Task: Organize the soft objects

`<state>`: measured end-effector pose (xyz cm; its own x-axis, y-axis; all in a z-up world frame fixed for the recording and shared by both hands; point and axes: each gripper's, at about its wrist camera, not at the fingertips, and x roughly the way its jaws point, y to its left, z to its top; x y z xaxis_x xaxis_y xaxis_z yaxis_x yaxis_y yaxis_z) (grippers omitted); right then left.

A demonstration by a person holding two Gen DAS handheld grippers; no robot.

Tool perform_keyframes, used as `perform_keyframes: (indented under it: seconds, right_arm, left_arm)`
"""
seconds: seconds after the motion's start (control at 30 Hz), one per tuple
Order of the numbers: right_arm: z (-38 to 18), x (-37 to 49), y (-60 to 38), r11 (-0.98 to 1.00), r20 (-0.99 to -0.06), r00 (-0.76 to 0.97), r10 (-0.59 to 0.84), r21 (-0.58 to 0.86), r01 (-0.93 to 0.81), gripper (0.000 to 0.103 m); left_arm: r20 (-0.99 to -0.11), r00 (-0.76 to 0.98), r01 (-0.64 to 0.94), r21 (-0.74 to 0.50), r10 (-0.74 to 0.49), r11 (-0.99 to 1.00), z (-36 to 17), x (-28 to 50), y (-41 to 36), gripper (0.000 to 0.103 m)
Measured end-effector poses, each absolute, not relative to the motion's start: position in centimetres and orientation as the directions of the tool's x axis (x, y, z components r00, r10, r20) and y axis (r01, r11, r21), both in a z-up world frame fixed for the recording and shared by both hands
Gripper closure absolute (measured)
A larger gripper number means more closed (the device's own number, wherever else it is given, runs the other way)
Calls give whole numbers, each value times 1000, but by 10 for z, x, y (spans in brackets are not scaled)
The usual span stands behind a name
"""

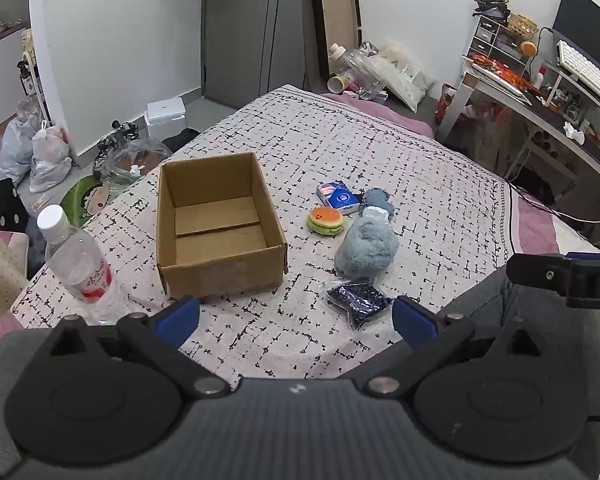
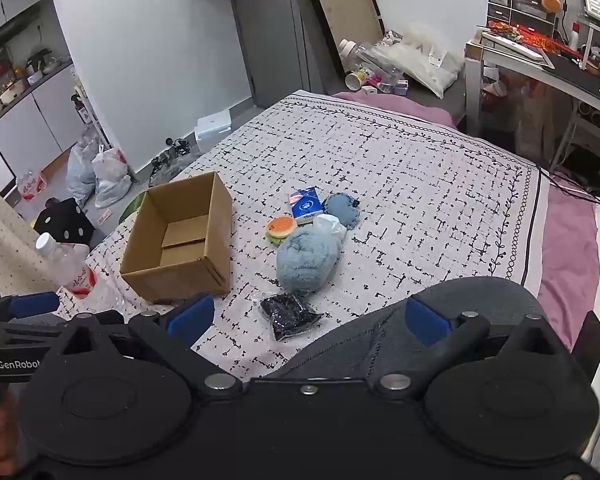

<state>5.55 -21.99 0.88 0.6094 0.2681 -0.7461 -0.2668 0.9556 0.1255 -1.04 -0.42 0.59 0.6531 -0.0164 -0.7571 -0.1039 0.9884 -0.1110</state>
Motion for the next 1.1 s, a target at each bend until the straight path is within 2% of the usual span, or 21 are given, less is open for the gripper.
perform_keyframes:
  seconds: [1.1]
  right_arm:
    - [7,50,-221,954,-735,619,277,131,-271,0]
  left_arm:
    - [-743,669,-82,-117,-32,990,9,-15,-12,1]
